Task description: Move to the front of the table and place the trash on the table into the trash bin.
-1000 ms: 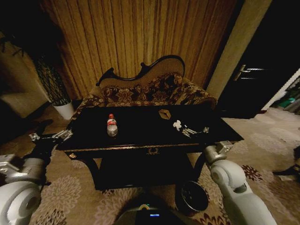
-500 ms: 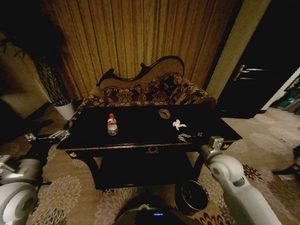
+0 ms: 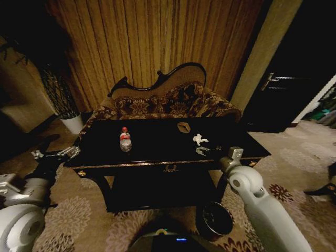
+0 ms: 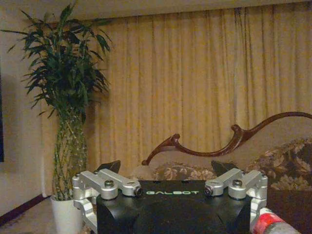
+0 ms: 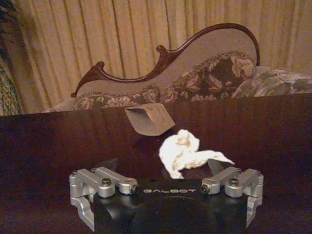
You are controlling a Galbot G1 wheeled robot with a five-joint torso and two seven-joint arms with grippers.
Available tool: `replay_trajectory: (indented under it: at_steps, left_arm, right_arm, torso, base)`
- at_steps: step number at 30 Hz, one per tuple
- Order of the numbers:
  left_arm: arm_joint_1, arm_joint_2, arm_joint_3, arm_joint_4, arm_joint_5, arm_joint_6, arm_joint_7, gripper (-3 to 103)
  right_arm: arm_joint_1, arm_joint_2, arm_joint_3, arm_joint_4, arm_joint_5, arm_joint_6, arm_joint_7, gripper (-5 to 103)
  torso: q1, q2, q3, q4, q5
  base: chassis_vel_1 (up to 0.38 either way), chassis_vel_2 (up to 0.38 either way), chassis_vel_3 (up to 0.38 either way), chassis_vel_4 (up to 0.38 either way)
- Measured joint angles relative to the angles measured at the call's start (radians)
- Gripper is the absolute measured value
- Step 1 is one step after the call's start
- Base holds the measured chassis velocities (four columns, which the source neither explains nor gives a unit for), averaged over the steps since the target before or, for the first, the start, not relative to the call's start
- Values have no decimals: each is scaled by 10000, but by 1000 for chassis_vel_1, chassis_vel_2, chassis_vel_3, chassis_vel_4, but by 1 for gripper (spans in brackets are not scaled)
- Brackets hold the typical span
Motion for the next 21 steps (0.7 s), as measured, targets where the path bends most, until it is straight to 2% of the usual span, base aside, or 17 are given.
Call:
replay_trajectory:
  at_steps: [11,21]
  left_arm:
    - [16,-17,-91,0,-15,0,9,100]
    - [-23,-20,-109,25,-18,-7,12,100]
  right_arm:
    - [1440,-62,-809,-920,-131,60,-18,100]
    - [2030,-47,-1199,-1438,-117,-13,-45,100]
  torso:
    - [0,0,0,1,0]
    - [1,0,0,0,0]
  base:
    - [0,0,0,0]
    - [0,0,0,0]
